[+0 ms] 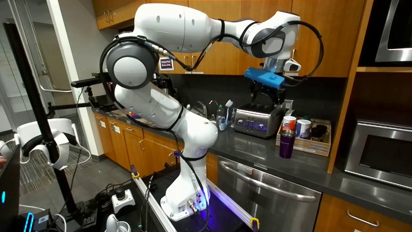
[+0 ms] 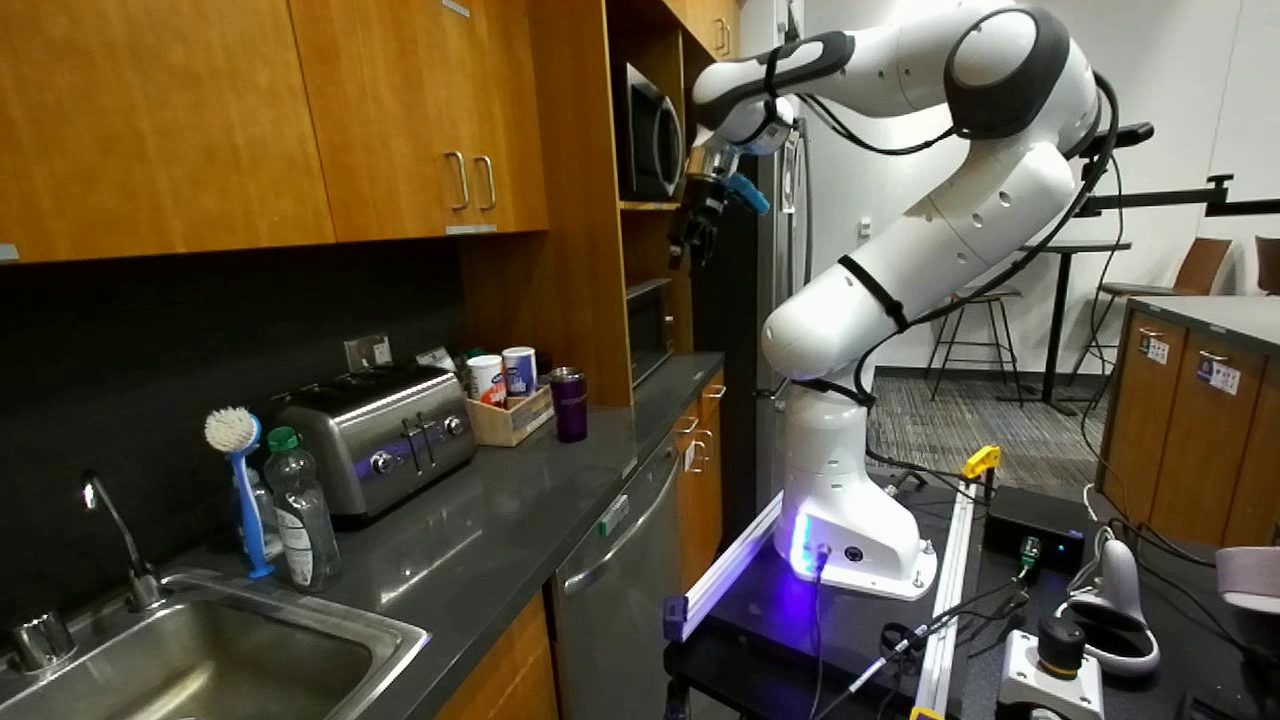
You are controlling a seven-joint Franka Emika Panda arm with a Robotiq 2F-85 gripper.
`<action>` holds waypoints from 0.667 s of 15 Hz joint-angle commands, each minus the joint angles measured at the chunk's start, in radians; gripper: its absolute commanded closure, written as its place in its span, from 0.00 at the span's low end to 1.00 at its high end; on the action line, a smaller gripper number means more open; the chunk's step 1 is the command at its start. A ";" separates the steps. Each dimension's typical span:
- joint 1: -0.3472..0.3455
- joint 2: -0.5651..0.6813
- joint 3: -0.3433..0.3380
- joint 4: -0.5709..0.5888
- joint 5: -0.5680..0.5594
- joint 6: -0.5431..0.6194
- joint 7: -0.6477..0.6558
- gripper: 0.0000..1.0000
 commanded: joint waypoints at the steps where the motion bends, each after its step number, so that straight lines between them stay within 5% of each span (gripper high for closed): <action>1: -0.012 0.020 0.028 0.018 0.025 0.000 0.008 0.00; 10: -0.045 0.096 0.094 0.047 0.043 0.033 0.137 0.00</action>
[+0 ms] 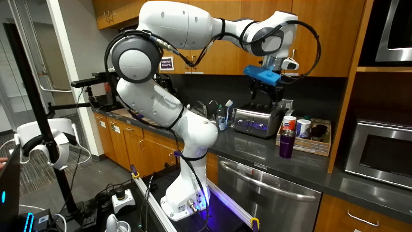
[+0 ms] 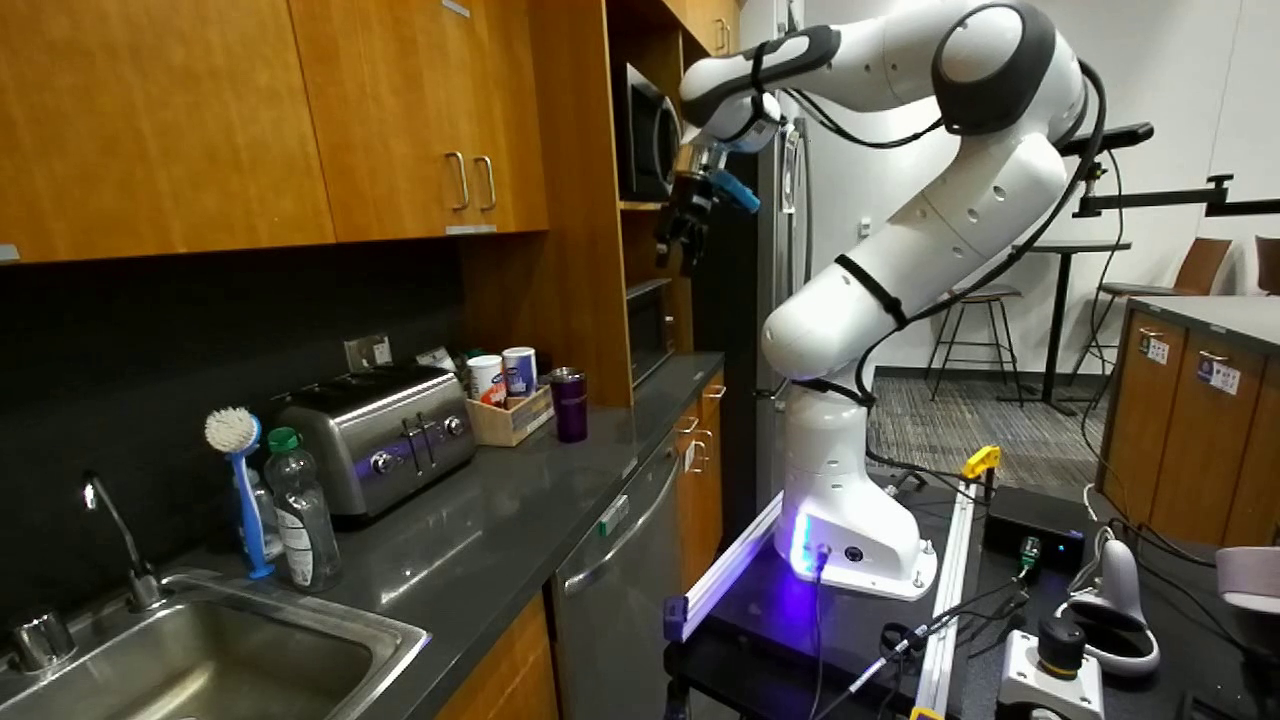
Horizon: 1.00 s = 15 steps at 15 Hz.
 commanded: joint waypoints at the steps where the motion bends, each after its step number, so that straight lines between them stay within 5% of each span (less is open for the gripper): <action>1: -0.055 0.074 0.061 0.030 -0.016 0.036 0.091 0.00; 9: -0.125 0.227 0.186 0.045 -0.136 0.057 0.291 0.00; 15: -0.070 0.212 0.168 0.033 -0.130 0.074 0.125 0.00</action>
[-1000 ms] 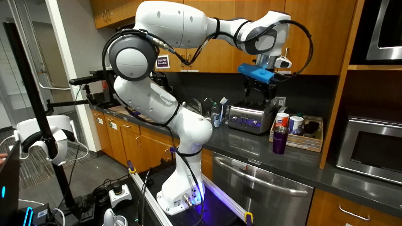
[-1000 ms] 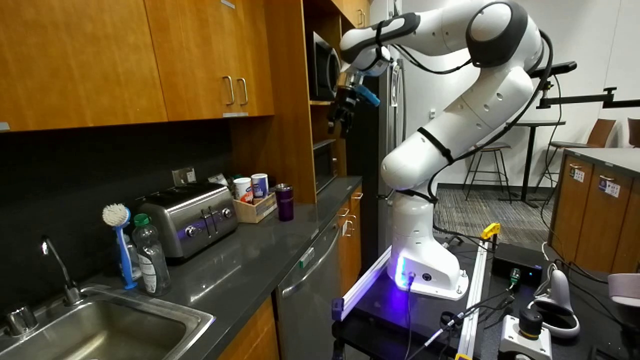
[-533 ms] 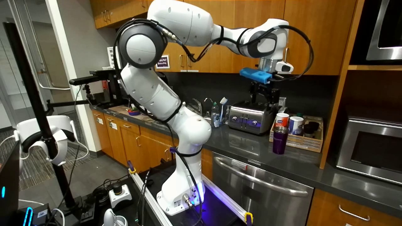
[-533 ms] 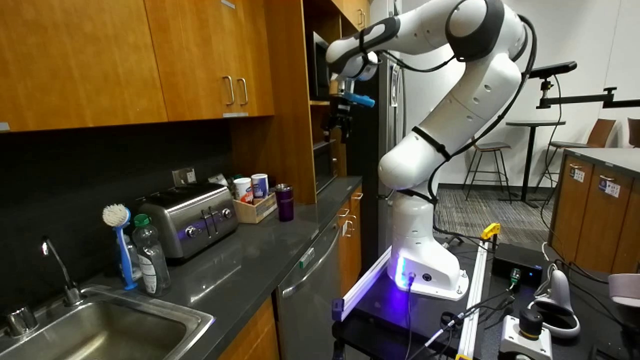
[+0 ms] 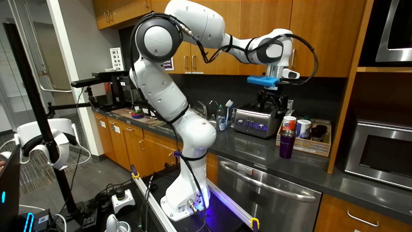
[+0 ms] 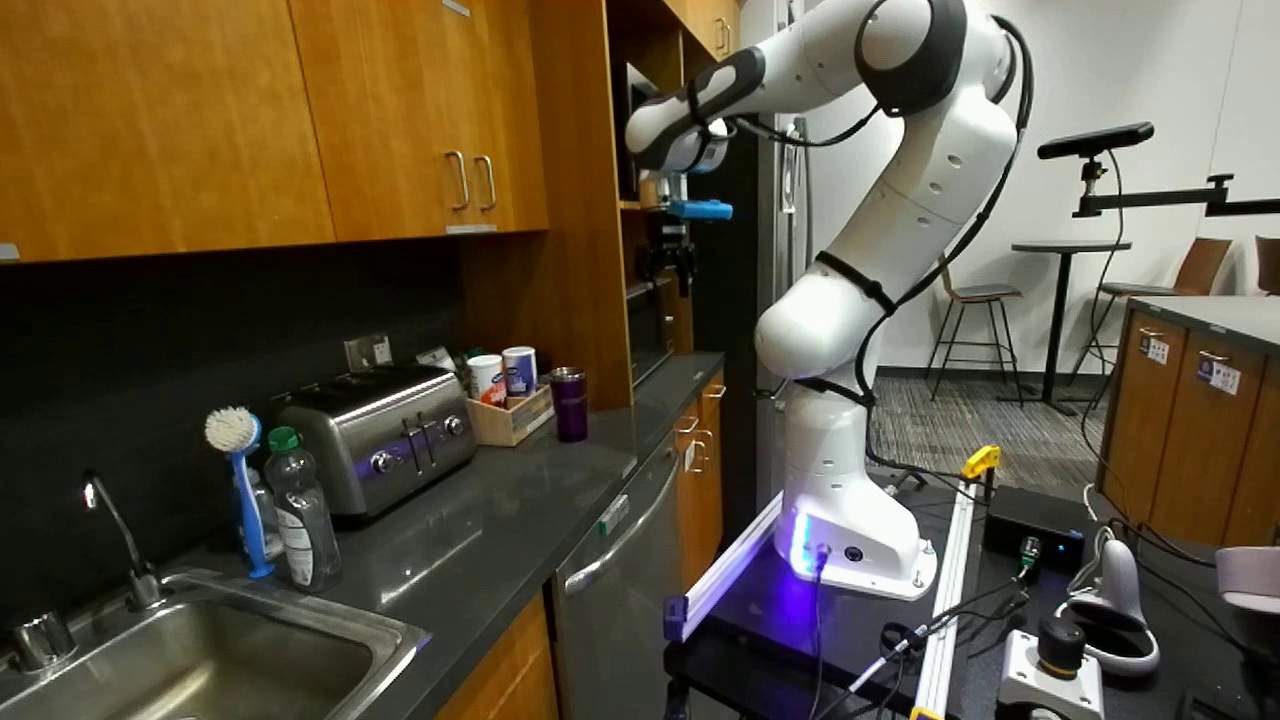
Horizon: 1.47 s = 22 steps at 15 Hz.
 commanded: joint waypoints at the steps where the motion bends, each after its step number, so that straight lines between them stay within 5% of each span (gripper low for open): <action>1: 0.040 -0.031 -0.025 0.002 0.002 0.017 -0.163 0.00; 4: 0.072 -0.038 -0.058 0.005 0.017 0.009 -0.307 0.00; 15: 0.061 0.031 -0.036 0.130 0.024 -0.185 -0.234 0.00; 18: 0.067 0.083 0.012 0.205 0.031 -0.208 -0.143 0.00; 22: 0.061 0.203 0.124 0.345 0.023 -0.315 0.140 0.00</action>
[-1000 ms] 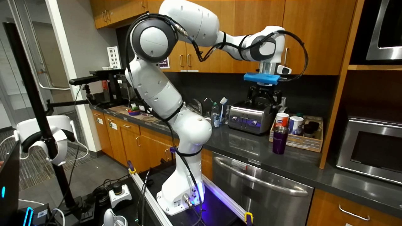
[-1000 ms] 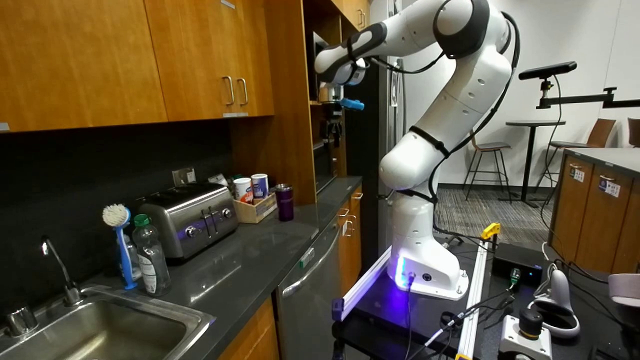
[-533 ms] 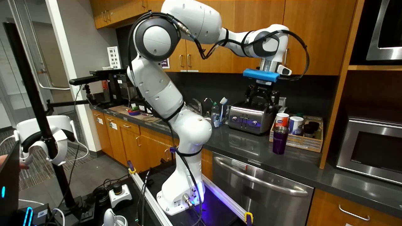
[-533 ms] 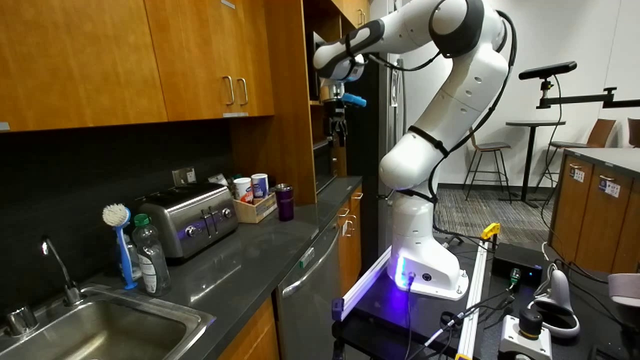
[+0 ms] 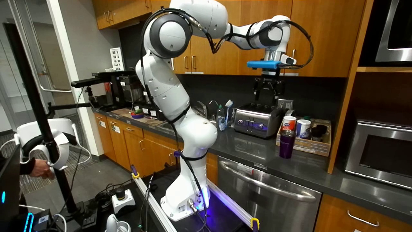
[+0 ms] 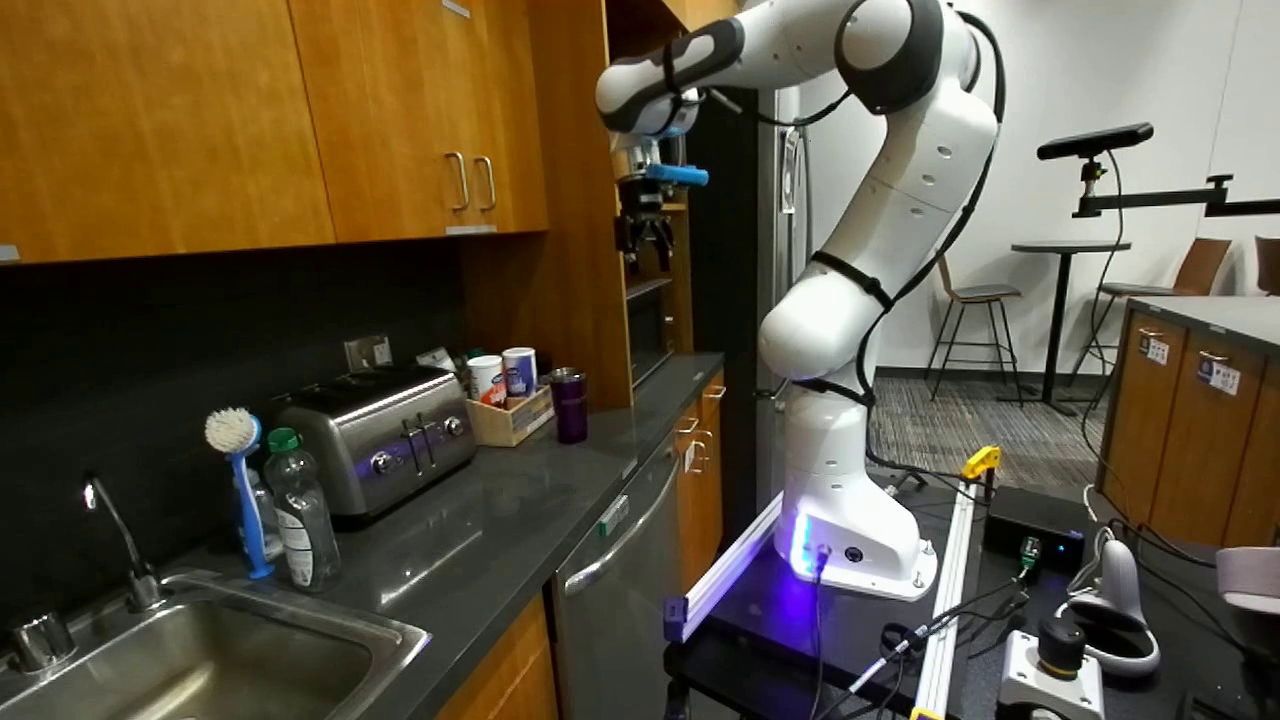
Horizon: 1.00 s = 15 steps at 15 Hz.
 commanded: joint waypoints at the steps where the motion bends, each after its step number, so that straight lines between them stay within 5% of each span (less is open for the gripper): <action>1: -0.002 0.150 0.085 0.166 0.013 -0.133 0.207 0.00; 8: -0.010 0.299 0.051 0.232 0.074 -0.275 0.206 0.00; 15: -0.040 0.322 -0.018 0.168 0.133 -0.167 0.017 0.00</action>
